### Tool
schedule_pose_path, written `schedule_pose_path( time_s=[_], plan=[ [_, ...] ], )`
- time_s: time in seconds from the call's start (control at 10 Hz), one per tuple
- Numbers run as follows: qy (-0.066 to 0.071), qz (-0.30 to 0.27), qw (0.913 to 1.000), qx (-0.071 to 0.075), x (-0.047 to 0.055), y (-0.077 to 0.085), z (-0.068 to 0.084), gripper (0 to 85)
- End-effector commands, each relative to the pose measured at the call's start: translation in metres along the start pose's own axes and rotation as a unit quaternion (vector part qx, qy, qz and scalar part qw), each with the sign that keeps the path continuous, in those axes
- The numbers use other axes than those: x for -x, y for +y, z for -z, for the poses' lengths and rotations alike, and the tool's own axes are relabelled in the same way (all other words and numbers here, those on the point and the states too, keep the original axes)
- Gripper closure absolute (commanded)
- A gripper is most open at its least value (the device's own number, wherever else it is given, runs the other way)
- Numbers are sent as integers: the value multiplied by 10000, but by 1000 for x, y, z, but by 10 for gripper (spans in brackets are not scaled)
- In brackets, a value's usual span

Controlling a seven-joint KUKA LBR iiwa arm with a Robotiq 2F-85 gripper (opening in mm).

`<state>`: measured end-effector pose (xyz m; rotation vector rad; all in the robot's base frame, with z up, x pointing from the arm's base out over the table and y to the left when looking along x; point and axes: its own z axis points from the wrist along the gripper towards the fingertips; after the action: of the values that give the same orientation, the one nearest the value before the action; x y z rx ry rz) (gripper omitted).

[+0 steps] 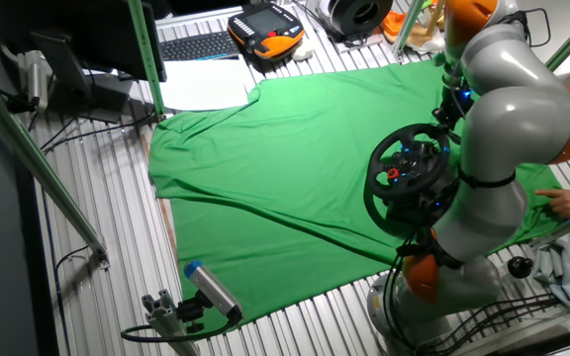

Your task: Rotate the steering wheel 90 degrees clockwise

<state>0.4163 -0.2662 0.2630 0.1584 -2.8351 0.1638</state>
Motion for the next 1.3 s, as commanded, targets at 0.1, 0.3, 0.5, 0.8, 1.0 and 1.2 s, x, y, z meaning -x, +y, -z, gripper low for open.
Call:
schedule_pose_path(
  time_s=[0.1,0.3,0.5,0.8,1.0,1.2],
  plan=[
    [-435,-29,9990,53,0,0,0,850],
    [-504,-111,9986,125,0,0,0,850],
    [-573,-126,9982,126,0,0,0,850],
    [-615,-140,9979,160,0,0,0,850],
    [-499,-144,9984,240,0,0,0,850],
    [-274,-156,9990,308,0,0,0,850]
  ],
)
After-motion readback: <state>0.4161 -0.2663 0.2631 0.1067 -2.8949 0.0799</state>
